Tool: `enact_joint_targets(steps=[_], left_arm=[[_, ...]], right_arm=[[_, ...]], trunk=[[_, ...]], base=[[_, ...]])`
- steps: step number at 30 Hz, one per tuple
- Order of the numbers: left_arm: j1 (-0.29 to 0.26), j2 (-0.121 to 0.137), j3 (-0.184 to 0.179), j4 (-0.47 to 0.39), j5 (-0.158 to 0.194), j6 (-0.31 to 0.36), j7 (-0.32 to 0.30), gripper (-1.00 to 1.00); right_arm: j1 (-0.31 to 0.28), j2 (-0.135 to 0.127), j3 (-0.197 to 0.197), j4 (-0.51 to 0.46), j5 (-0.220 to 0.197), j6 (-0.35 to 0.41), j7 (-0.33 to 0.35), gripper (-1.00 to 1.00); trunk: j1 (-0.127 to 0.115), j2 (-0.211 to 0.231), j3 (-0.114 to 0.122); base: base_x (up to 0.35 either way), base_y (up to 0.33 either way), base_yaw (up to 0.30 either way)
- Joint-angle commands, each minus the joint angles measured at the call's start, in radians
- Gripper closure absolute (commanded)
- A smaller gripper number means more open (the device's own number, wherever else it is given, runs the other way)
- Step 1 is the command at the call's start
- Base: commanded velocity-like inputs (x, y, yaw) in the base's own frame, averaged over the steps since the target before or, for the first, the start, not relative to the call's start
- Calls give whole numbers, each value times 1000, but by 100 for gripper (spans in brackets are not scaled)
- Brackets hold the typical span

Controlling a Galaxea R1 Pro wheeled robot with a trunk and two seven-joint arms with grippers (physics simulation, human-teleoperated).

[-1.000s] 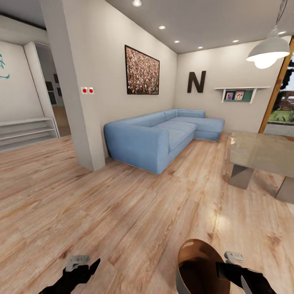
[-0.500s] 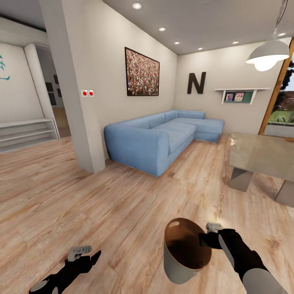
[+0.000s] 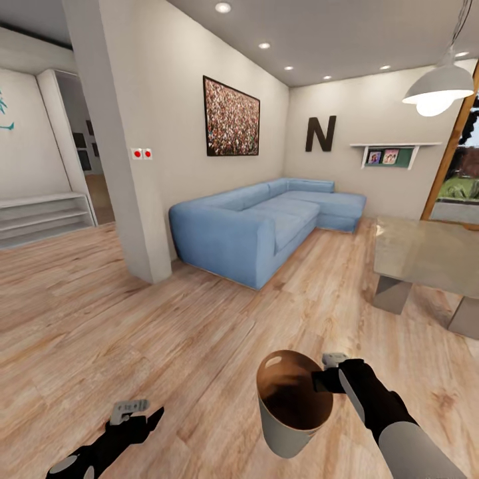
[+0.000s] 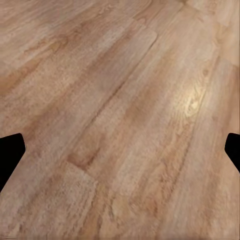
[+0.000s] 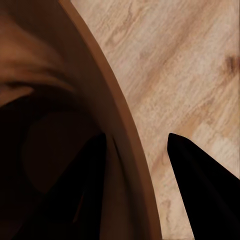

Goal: Put the three can of soda from the living room inside the tash can in the kitchen.

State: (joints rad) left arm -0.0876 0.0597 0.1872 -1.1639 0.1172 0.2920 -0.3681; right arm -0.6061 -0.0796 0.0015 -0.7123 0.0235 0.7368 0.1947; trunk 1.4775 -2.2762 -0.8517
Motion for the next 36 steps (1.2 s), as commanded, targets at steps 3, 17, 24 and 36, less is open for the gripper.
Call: enact_joint_targets(steps=[3, 17, 24, 36], left_arm=[[-2, 17, 0, 17, 2, -3, -5, -100], [-3, 32, 1, 65, 3, -35, -10, -100], [-3, 32, 1, 80, 1, -42, -10, -100], [-3, 32, -2, 84, 0, -45, -8, -100]], right_arm=[[-3, 3, 1, -1, -13, 17, -2, 100], [-6, -3, -3, -1, -14, 27, 5, 100], [-6, -6, -7, -2, -14, 26, 7, 100], [-5, -4, -6, -3, -17, 26, 9, 100]], trunk=[[-12, 21, 5], [-65, 119, 27], [-92, 168, 38], [-138, 252, 59]], base=[[0, 0, 0], [0, 0, 0], [0, 0, 0], [0, 0, 0]])
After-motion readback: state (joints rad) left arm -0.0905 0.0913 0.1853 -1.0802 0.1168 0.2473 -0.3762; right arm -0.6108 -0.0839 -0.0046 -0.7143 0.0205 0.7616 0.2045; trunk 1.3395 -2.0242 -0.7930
